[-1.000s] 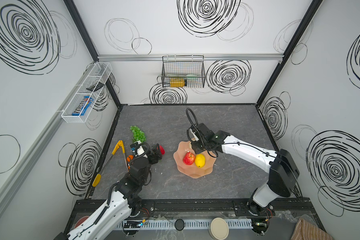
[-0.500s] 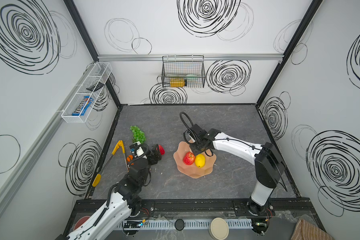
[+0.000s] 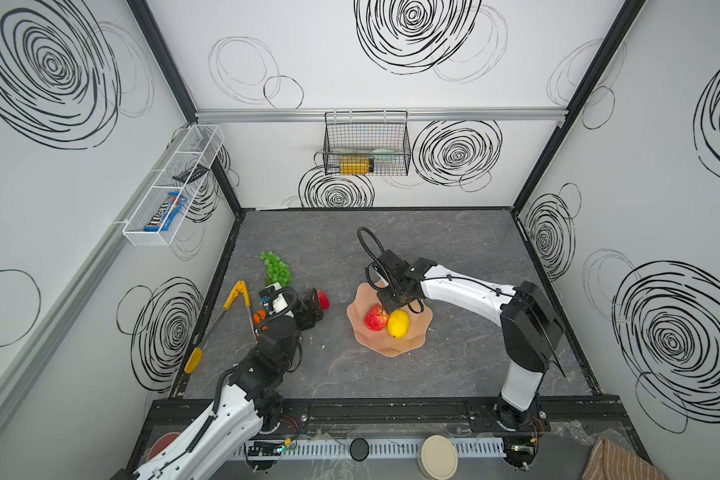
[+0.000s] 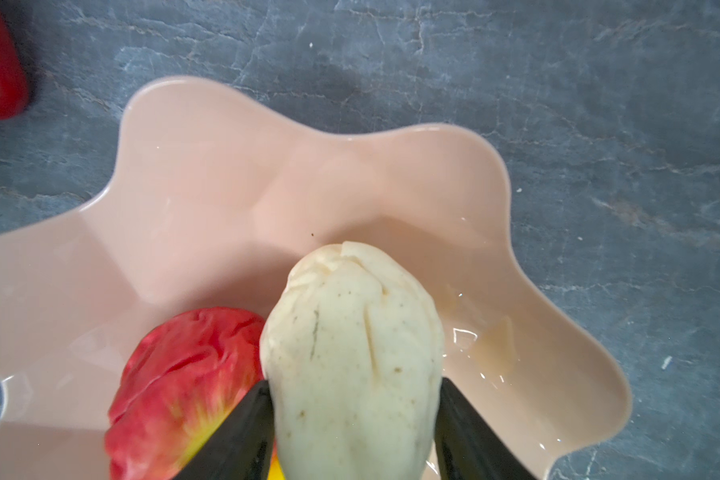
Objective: Place and organize the fake fruits in the fruit bowl
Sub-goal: 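Lower the cream pear into the bowl with the right gripper while the left withdraws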
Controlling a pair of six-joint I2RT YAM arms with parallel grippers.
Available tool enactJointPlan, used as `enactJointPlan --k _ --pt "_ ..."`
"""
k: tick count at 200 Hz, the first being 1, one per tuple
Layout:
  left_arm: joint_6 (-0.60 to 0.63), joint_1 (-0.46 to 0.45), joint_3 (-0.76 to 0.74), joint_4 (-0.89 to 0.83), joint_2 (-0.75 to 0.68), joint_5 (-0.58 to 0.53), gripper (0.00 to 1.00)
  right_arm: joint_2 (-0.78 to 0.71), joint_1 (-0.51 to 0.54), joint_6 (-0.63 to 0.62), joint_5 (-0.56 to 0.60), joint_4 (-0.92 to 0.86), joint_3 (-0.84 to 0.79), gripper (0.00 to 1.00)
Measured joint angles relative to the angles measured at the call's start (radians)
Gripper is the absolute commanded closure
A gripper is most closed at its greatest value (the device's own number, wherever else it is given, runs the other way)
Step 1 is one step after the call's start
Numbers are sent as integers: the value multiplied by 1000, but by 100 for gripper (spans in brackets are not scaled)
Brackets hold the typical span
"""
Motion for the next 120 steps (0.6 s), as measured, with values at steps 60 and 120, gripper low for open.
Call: enactJointPlan --k 60,120 --pt "-2 0 0 0 1 0 4 -1 5 2 5 1 0 30" --pt "-2 5 0 2 23 1 4 -54 9 7 17 -2 0 21"
